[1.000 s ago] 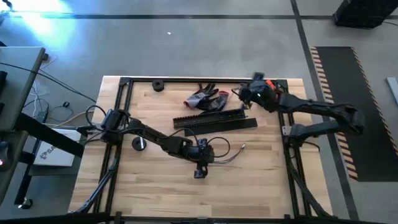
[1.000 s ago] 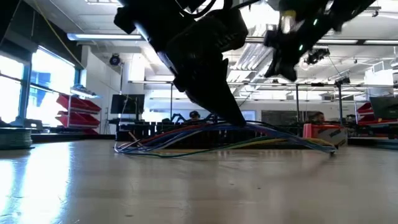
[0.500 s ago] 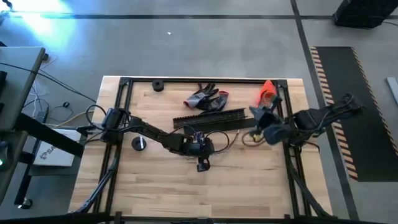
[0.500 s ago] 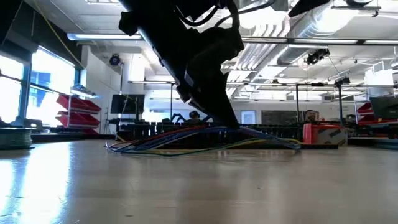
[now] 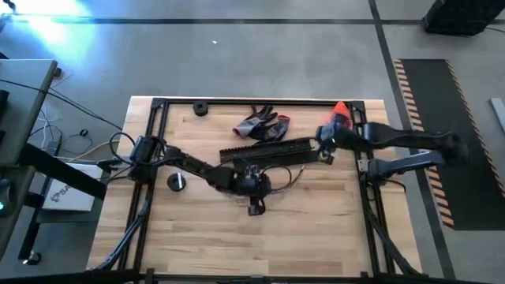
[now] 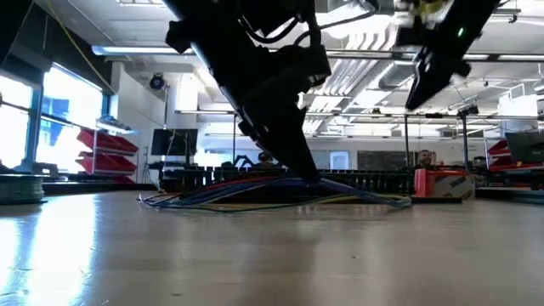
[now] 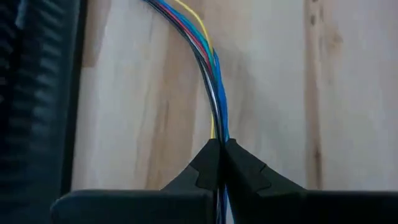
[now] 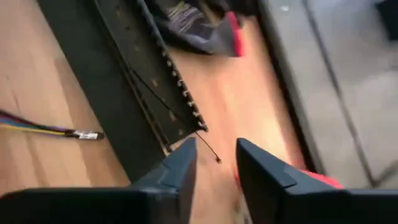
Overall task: Ziptie cables
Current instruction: Wrap the cables using a black zip tie
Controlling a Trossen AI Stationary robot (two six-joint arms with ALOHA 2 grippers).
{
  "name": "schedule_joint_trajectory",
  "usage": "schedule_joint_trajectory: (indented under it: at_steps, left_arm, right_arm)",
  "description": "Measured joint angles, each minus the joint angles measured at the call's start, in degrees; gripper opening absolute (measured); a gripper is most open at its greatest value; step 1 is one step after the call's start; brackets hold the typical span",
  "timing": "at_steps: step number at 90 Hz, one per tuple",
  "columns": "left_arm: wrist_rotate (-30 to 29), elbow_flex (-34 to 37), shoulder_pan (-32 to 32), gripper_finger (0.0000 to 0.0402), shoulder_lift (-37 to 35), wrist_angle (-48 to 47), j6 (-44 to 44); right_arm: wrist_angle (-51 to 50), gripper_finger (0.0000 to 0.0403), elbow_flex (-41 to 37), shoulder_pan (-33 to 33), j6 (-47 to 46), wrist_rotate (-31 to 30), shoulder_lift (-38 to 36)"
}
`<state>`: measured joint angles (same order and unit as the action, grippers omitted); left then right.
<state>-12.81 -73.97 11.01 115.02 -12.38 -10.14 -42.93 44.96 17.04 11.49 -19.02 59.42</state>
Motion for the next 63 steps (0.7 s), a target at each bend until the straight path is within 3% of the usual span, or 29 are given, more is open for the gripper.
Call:
schedule_joint_trajectory:
  at_steps: [17, 38, 63]
  left_arm:
    - [0.46, 0.0, -1.15, 0.0, 0.0, 0.13, -0.12]
    - [2.18, 0.0, -2.78, 0.0, 0.0, 0.09, 0.0]
    - [3.4, 0.0, -4.61, 0.0, 0.0, -0.06, -0.28]
  right_arm:
    - [8.9, 0.0164, -7.46, 10.58, 10.77, 8.49, 2.74]
    - [13.17, 0.0179, -10.28, 17.02, 18.26, 9.61, 7.07]
    - [15.24, 0.0176, -10.39, 19.38, 26.22, 7.75, 15.26]
